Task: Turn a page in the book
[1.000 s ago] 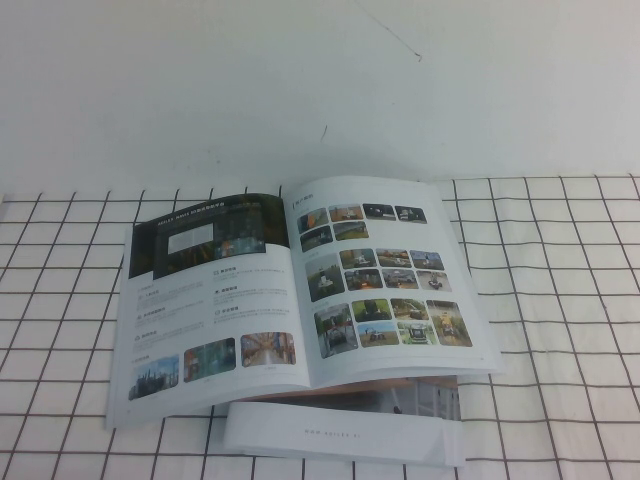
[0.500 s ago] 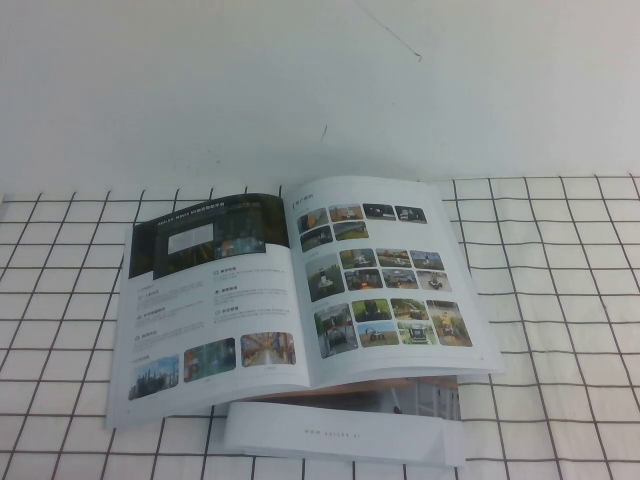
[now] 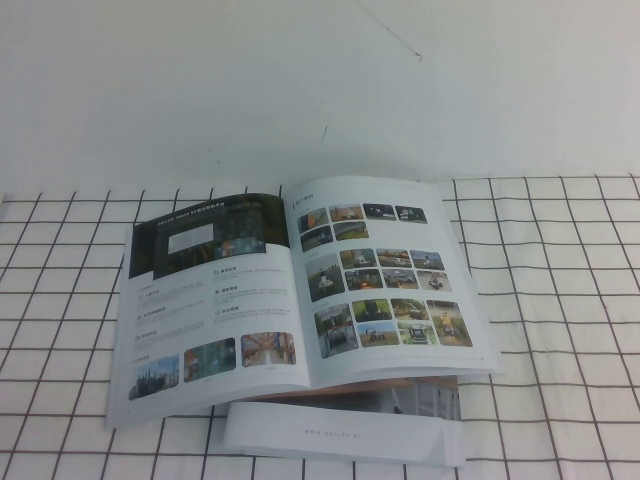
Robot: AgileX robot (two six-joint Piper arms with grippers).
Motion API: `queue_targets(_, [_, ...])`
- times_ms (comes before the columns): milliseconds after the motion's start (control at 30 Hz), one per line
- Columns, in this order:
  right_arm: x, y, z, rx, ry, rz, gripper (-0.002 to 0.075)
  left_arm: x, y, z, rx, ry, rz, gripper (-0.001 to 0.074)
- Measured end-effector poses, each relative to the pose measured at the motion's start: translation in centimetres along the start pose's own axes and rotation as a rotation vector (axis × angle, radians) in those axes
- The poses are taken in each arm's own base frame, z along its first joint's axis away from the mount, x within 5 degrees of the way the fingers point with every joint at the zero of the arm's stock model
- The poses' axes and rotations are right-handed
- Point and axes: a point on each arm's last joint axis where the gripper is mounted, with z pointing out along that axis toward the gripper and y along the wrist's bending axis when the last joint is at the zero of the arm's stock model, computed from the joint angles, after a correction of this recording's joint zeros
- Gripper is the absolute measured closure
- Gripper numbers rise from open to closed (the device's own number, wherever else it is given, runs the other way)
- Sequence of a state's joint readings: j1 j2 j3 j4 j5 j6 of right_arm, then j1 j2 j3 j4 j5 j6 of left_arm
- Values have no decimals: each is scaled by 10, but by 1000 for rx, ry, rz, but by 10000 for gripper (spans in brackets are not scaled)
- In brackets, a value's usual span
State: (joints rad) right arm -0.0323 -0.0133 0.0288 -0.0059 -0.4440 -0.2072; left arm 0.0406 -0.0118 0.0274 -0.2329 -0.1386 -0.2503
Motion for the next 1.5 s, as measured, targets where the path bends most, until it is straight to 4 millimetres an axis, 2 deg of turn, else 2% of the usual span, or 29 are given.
queue_targets(200, [-26,-6,-4,60,-285,23,728,-30,-8,-5,109,-330,-127,737])
queue_targets(333, [-36,-8,-8,75,-409,71,728,-53,-21,-20,261,-615,-54,737])
queue_targets(467, [-53,-11,-7,82,-471,84,728,-70,-40,-28,410,-692,-24,737])
queue_targets(567, [-81,-17,-6,91,-547,96,728,-97,-60,-35,468,-704,47,737])
queue_targets(833, [-181,-34,-11,42,-674,175,728,-182,-105,-69,457,-768,182,738])
queue_targets(933, [-214,-39,-3,26,-642,153,728,-206,-115,-69,422,-749,196,738])
queue_targets(1000, [-227,-41,13,23,-557,135,728,-219,-120,-61,369,-692,202,738])
queue_targets(1100, [-232,-44,46,23,-353,124,728,-231,-121,-40,257,-550,197,738])
queue_targets(1233, [-220,-46,87,23,-19,127,728,-232,-114,-3,66,-279,163,738])
queue_targets(1333, [-195,-42,114,5,242,176,728,-219,-105,23,-56,-56,105,738])
queue_targets(1500, [-143,-24,144,-64,650,337,728,-179,-94,58,-159,370,32,738])
